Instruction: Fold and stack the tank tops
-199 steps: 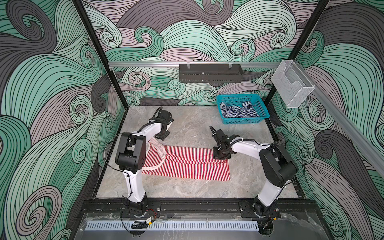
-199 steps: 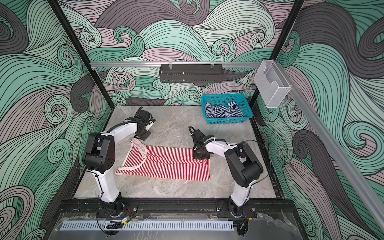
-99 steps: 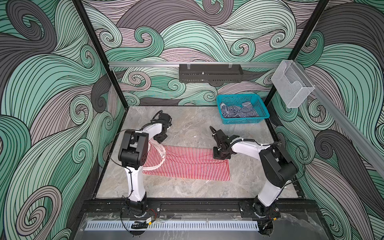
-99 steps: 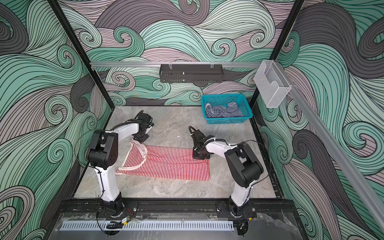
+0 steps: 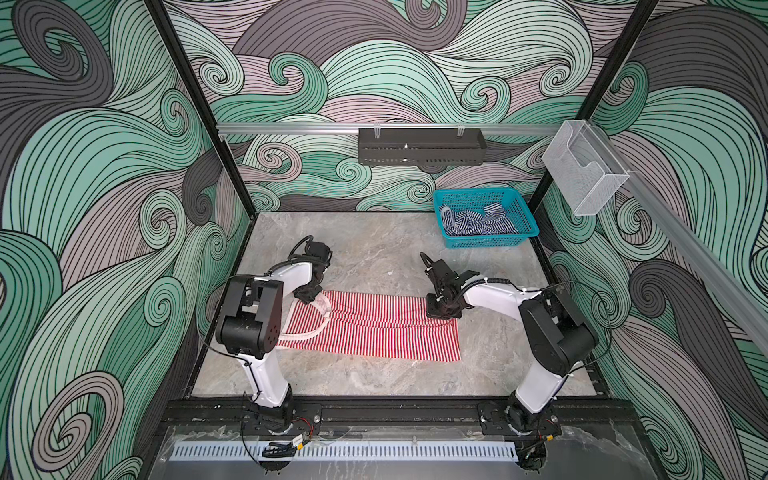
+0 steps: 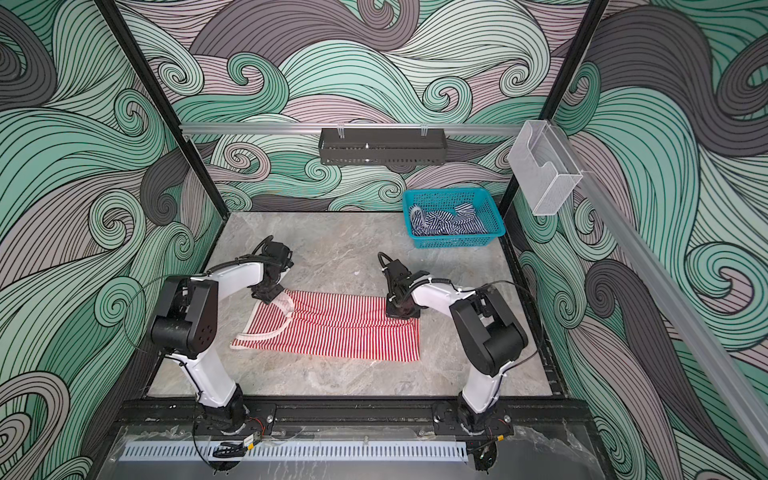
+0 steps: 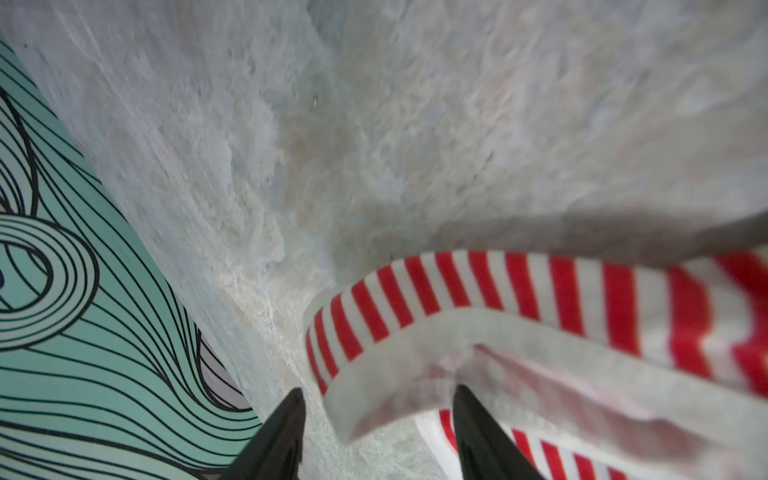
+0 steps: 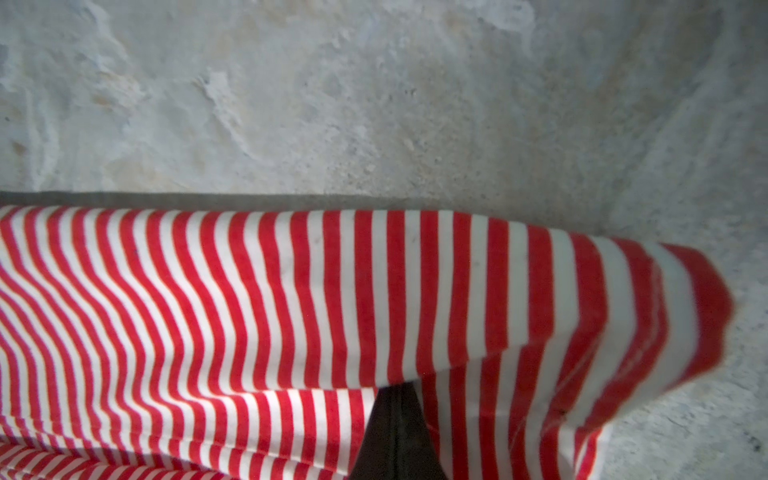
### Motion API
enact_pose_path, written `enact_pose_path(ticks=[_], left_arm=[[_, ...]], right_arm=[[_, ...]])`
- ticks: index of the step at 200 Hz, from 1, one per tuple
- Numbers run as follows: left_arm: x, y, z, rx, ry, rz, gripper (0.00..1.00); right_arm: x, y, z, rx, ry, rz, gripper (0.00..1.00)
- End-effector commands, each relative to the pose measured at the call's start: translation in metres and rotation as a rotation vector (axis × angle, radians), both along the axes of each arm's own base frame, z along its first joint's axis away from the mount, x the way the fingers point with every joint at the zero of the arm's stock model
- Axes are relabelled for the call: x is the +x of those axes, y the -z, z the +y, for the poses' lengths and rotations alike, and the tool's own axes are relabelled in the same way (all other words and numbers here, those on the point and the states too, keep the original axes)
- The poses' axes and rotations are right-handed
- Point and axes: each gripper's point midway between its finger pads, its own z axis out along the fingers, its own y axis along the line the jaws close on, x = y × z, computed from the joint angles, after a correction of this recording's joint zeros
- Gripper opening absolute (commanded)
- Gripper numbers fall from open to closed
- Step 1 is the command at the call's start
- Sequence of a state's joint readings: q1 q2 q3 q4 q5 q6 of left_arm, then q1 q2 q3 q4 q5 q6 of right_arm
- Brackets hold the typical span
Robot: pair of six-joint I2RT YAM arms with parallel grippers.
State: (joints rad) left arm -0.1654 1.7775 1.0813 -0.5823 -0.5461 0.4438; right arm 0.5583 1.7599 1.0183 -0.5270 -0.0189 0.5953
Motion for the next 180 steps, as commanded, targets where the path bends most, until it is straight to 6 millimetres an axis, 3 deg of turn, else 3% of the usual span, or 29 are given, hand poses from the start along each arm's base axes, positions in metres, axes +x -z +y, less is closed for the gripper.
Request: enact_pose_path(ticks=[1, 47, 92, 143, 180], left_arm=[[0.005, -0.025, 0.012, -0.011, -0.061, -0.135, 0.60], [0.008, -0.032, 0.019, -0.052, -0.097, -0.203, 0.58], [0.003, -0.053, -0.017, -0.297, -0.081, -0.218, 0.60], [0.011, -0.031, -0.010, -0.251, -0.102, -0.177, 0.52], [0.014, -0.022, -0.010, -0.245, -0.107, -0.165, 0.51]], right_arm=[[-0.015, 0.018, -0.007, -0.032, 0.013, 0.053, 0.05], [-0.016, 0.022, -0.006, -0.028, 0.013, 0.060, 0.04], [-0.020, 0.025, -0.013, -0.053, 0.017, 0.064, 0.04], [-0.020, 0.028, -0.014, -0.058, 0.018, 0.064, 0.00], [-0.021, 0.031, -0.015, -0.063, 0.021, 0.072, 0.00]])
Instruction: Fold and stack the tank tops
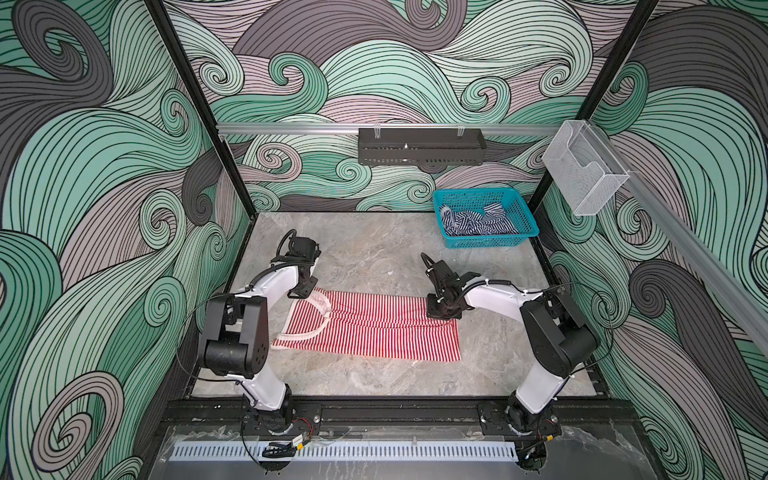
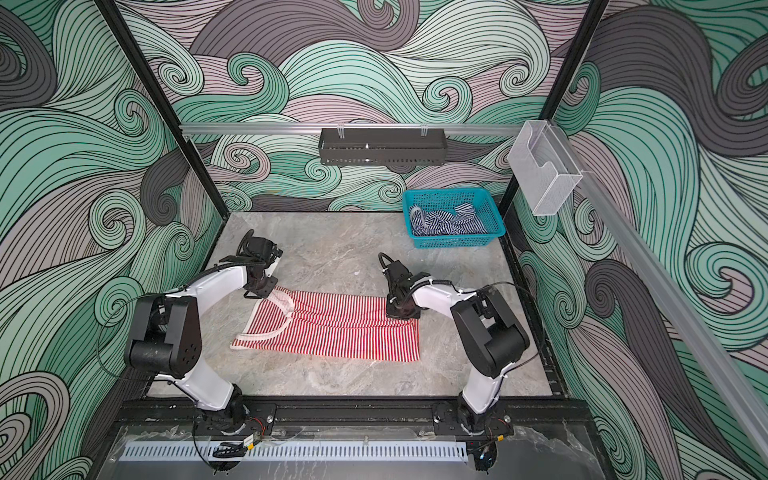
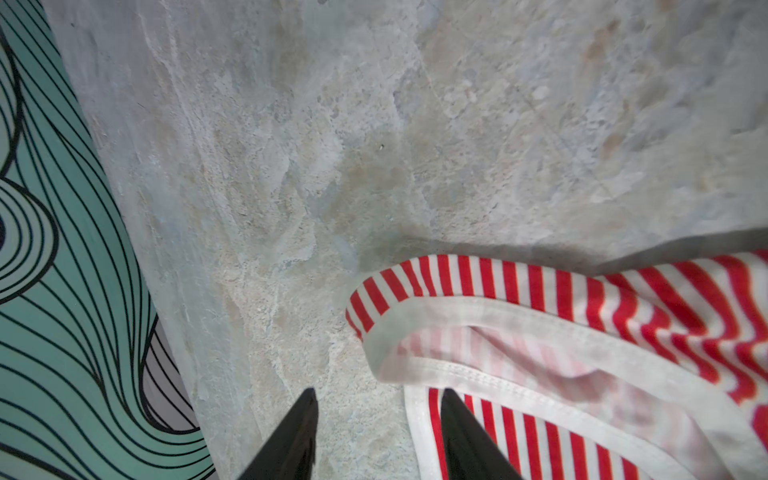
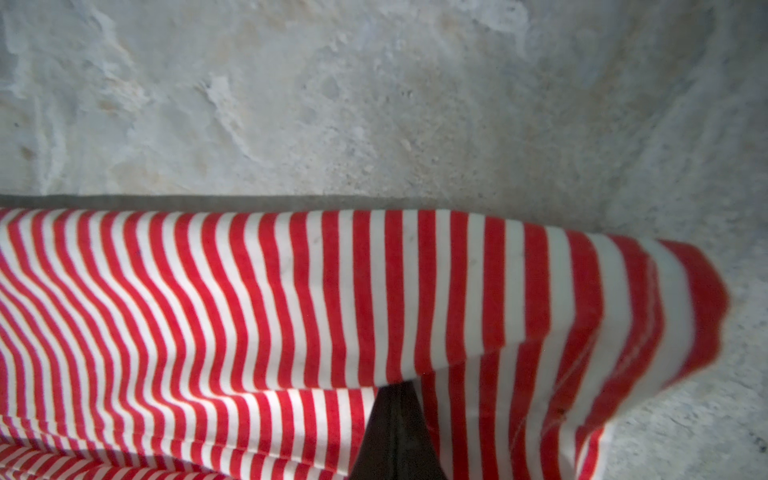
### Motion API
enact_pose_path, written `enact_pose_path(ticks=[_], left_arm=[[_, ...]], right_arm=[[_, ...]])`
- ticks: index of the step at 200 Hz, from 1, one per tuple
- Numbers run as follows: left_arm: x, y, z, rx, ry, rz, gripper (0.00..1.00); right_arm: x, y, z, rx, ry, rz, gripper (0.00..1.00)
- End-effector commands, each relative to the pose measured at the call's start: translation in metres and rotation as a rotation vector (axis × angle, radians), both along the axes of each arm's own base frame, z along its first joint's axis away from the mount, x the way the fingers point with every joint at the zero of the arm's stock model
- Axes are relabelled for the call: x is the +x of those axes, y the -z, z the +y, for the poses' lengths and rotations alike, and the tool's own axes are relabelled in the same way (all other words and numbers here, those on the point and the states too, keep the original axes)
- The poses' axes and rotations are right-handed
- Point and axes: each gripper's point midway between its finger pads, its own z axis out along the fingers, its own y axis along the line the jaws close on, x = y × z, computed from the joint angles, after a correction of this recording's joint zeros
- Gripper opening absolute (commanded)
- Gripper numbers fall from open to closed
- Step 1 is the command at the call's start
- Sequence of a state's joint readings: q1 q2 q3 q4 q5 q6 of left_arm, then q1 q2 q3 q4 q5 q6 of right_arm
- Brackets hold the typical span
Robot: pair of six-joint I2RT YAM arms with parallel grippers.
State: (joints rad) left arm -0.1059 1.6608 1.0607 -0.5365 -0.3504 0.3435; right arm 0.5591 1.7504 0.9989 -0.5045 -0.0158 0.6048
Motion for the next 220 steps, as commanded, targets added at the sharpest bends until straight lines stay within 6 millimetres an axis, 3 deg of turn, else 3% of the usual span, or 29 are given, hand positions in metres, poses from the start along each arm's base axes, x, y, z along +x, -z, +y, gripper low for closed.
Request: enact_pose_path(ticks=[1, 67, 134, 190, 220], left_arm=[[0.005, 0.000, 0.001, -0.009, -0.017, -0.009, 0.51], [0.013, 0.011, 0.009, 0.043, -0.031, -0.037, 0.41], [0.006, 0.011, 0.016, 0.072, -0.046, -0.052, 0.00], [-0.005, -0.019, 0.039, 0.102, -0.124, -0.183, 0.00], [-0.009, -0.020, 0.052, 0.094, -0.162, -0.205, 0.04]], right_arm=[[-0.021, 0.030, -0.014, -0.068, 0.013, 0.083, 0.00], [-0.022, 0.036, -0.013, -0.064, 0.013, 0.097, 0.00], [-0.026, 0.043, -0.017, -0.077, 0.011, 0.117, 0.00], [-0.033, 0.048, -0.026, -0.105, 0.013, 0.143, 0.00], [-0.036, 0.048, -0.028, -0.103, 0.016, 0.148, 0.00]])
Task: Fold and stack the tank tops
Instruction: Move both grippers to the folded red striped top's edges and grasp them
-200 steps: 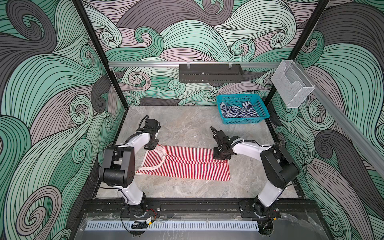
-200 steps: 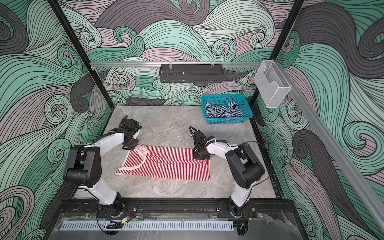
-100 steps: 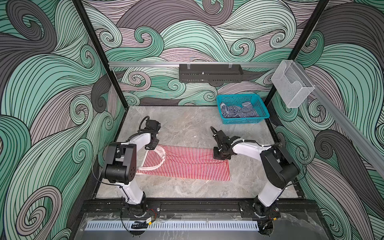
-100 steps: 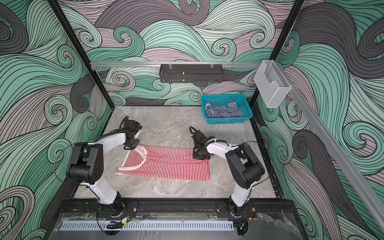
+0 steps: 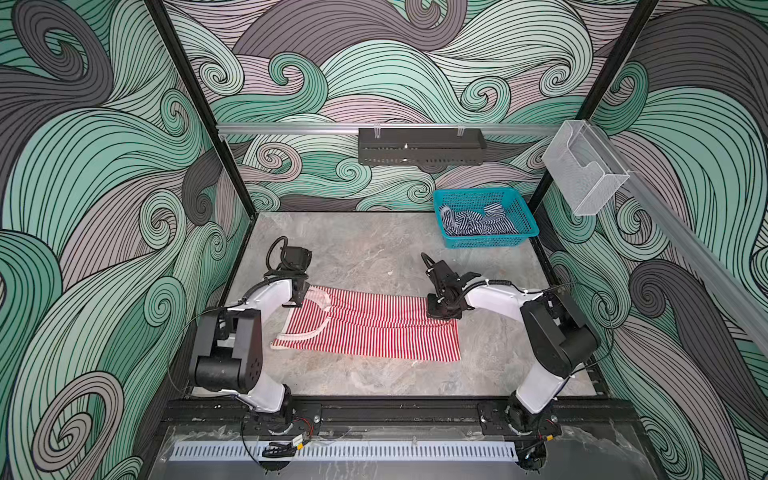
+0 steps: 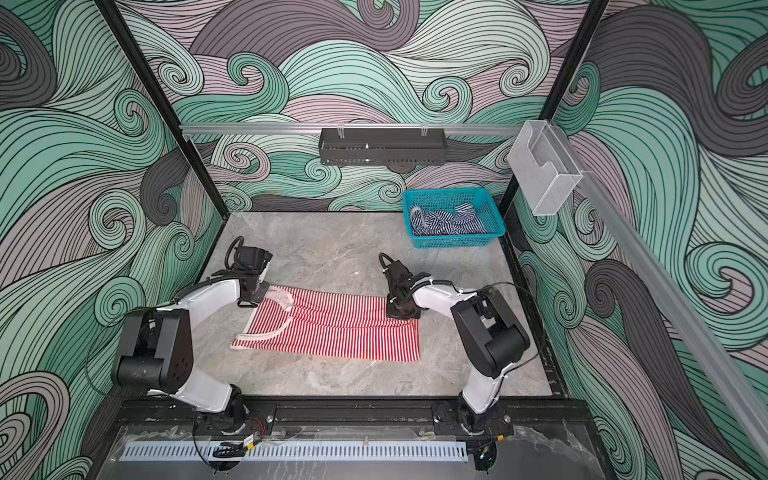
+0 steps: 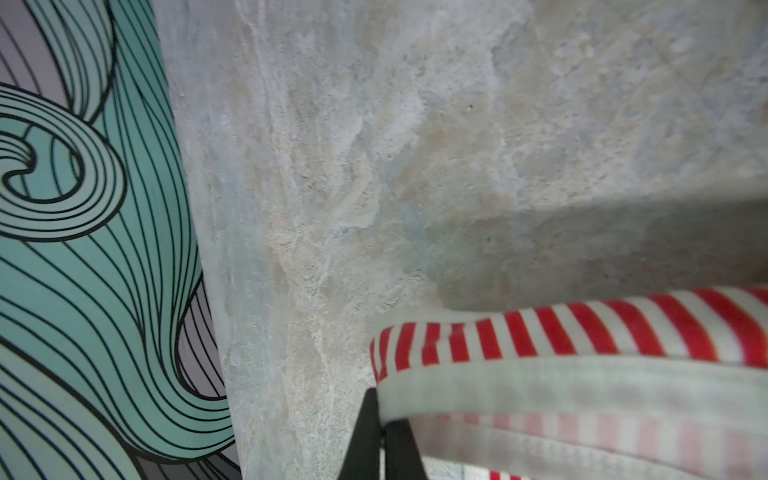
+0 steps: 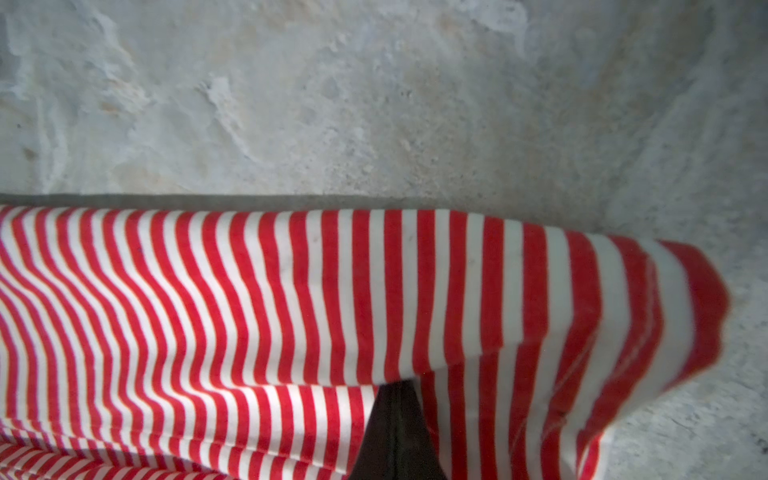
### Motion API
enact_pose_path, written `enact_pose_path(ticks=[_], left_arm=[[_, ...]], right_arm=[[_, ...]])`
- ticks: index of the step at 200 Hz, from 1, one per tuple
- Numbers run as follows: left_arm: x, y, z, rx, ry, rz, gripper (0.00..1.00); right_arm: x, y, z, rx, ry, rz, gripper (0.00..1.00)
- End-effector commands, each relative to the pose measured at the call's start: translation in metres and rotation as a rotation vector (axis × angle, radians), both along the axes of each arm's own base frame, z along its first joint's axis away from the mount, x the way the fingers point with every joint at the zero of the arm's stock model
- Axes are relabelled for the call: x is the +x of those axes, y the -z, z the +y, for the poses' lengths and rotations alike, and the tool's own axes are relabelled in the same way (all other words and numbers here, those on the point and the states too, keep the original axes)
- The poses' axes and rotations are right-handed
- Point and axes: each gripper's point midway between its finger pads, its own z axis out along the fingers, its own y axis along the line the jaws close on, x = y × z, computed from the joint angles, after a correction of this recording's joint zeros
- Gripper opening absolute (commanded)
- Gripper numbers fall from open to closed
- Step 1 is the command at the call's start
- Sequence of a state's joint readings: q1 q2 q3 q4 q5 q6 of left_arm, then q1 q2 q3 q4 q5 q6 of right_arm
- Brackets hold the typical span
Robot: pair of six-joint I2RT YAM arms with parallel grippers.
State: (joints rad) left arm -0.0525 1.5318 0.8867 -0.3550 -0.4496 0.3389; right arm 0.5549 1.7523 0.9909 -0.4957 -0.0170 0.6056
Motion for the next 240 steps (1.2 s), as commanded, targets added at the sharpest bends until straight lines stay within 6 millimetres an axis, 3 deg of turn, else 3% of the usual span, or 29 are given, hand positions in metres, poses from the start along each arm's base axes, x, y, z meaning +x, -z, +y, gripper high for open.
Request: enact_pose_path(ticks=[1, 59, 104, 135, 163, 187, 208, 225, 240], left_arm=[[0.003, -0.010, 0.017, 0.015, -0.064, -0.060, 0.05], [-0.005, 0.015, 0.026, 0.018, -0.095, 0.004, 0.08], [-0.024, 0.025, 0.022, -0.012, -0.089, 0.029, 0.13], [-0.038, 0.030, 0.020, -0.019, -0.081, 0.040, 0.37], [-0.047, 0.034, 0.027, 0.019, -0.103, 0.077, 0.46], [-0.054, 0.022, 0.024, -0.006, -0.117, 0.049, 0.47], [-0.051, -0.012, 0.010, -0.090, -0.074, -0.068, 0.54], [-0.044, -0.028, -0.005, -0.148, 0.014, -0.110, 0.56], [-0.039, -0.033, -0.031, -0.258, 0.121, -0.098, 0.56]], right_arm=[[-0.035, 0.046, -0.026, -0.103, 0.012, 0.147, 0.00], [-0.040, 0.036, -0.028, -0.094, 0.000, 0.136, 0.00], [-0.042, 0.030, -0.029, -0.076, -0.011, 0.116, 0.00], [-0.042, 0.029, -0.022, -0.048, -0.023, 0.116, 0.00], [-0.041, 0.024, -0.014, -0.030, -0.049, 0.102, 0.00], [-0.040, 0.014, -0.011, -0.023, -0.064, 0.072, 0.00], [-0.037, 0.004, -0.012, -0.021, -0.069, 0.043, 0.00], [-0.036, -0.002, -0.012, -0.022, -0.076, 0.029, 0.11], [-0.035, -0.004, -0.012, -0.023, -0.076, 0.027, 0.22]])
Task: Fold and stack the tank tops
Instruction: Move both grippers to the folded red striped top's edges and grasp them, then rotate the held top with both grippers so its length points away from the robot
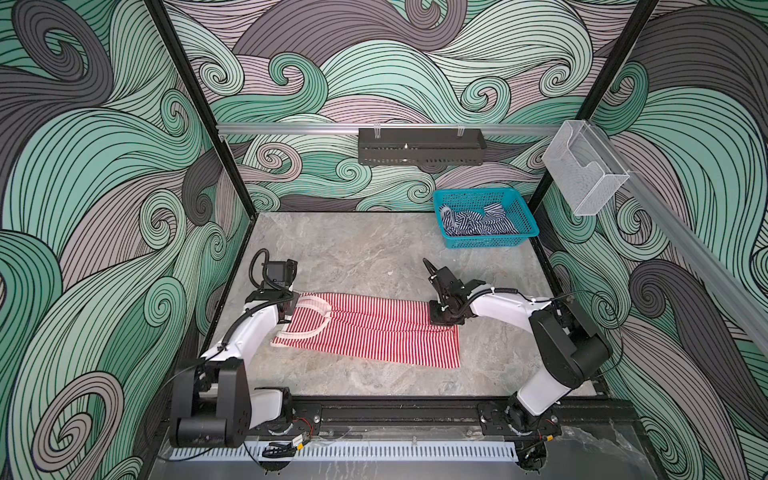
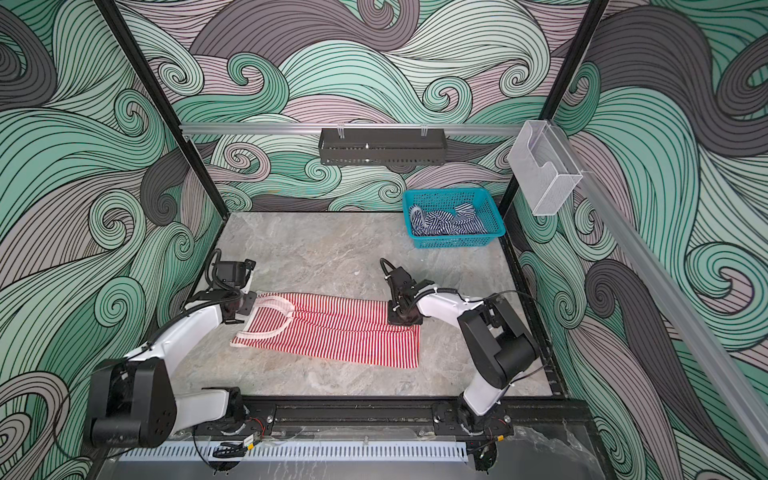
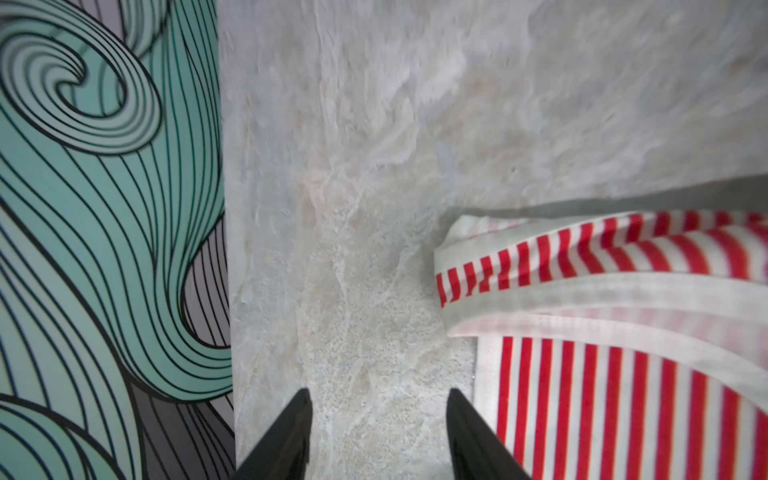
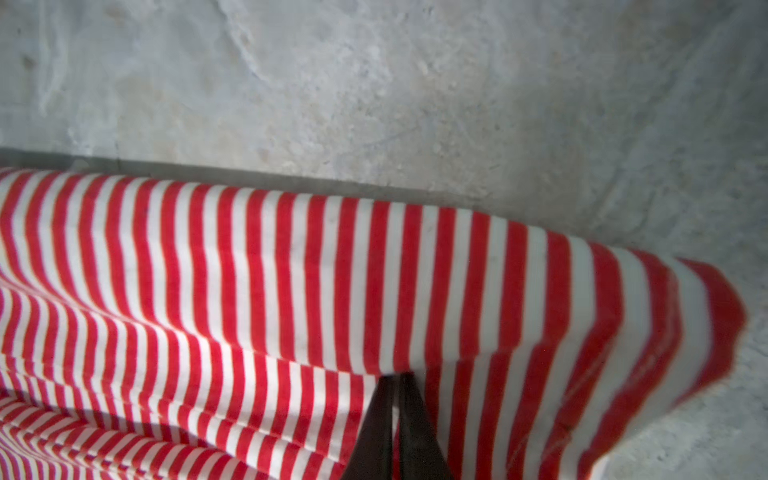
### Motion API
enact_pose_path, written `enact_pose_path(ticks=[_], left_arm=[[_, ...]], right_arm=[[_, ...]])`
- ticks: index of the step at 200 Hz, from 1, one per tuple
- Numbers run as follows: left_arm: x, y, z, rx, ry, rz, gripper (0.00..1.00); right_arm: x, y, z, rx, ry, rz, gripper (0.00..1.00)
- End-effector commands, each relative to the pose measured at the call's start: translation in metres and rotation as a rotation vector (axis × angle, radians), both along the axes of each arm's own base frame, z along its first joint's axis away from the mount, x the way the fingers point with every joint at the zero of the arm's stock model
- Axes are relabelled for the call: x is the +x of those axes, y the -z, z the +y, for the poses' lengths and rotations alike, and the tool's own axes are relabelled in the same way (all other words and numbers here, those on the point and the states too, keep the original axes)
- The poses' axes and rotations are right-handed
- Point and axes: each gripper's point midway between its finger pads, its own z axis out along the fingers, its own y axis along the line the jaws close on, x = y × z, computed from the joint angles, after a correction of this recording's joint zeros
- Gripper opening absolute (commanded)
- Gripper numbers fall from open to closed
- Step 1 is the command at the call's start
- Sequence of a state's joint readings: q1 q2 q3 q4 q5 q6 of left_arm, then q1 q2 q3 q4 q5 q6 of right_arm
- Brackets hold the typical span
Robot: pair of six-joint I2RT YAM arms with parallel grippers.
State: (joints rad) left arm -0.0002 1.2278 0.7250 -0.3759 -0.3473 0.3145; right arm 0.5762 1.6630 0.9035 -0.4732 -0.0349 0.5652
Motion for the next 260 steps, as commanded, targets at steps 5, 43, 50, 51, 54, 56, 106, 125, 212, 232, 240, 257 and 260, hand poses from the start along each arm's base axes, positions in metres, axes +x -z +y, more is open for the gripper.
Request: enact_pose_path(ticks=[5, 43, 50, 51, 54, 56, 106, 125, 212, 232, 240, 257, 260], left_arm=[[0.007, -0.005, -0.041, -0.181, 0.174, 0.020, 0.56], [0.026, 0.001, -0.100, -0.309, 0.351, 0.137, 0.56], [0.028, 0.007, -0.112, -0.307, 0.383, 0.185, 0.56], [0.028, 0.008, -0.114, -0.308, 0.386, 0.192, 0.56], [0.029, 0.009, -0.119, -0.306, 0.399, 0.206, 0.56], [0.030, 0.010, -0.123, -0.304, 0.408, 0.214, 0.55], [0.040, 0.050, -0.196, -0.261, 0.579, 0.385, 0.53], [0.034, 0.064, -0.207, -0.235, 0.612, 0.442, 0.52], [-0.027, 0.094, -0.178, -0.106, 0.661, 0.577, 0.51], [-0.028, 0.102, -0.167, -0.054, 0.637, 0.588, 0.47], [-0.027, 0.101, -0.167, -0.055, 0.631, 0.585, 0.46], [-0.020, 0.098, -0.168, -0.048, 0.613, 0.562, 0.49], [-0.020, 0.098, -0.167, -0.044, 0.607, 0.564, 0.49]], right_arm=[[-0.015, 0.000, -0.011, -0.046, -0.012, 0.042, 0.23], [-0.013, -0.002, -0.009, -0.038, -0.004, 0.044, 0.24], [-0.013, -0.003, -0.007, -0.030, -0.003, 0.043, 0.24], [-0.013, -0.003, -0.006, -0.028, -0.004, 0.042, 0.24], [-0.012, -0.004, -0.005, -0.022, -0.003, 0.039, 0.24], [-0.012, -0.004, -0.005, -0.020, -0.002, 0.038, 0.24], [-0.008, -0.016, -0.001, -0.009, 0.004, 0.021, 0.25], [-0.009, -0.020, -0.003, -0.014, 0.007, 0.016, 0.25], [-0.021, -0.015, -0.013, -0.046, 0.015, 0.039, 0.26], [-0.020, -0.010, -0.014, -0.058, 0.015, 0.051, 0.26], [-0.019, -0.008, -0.013, -0.059, 0.014, 0.057, 0.26], [-0.016, -0.006, -0.010, -0.059, 0.014, 0.064, 0.27], [-0.016, -0.005, -0.009, -0.061, 0.014, 0.066, 0.27]])
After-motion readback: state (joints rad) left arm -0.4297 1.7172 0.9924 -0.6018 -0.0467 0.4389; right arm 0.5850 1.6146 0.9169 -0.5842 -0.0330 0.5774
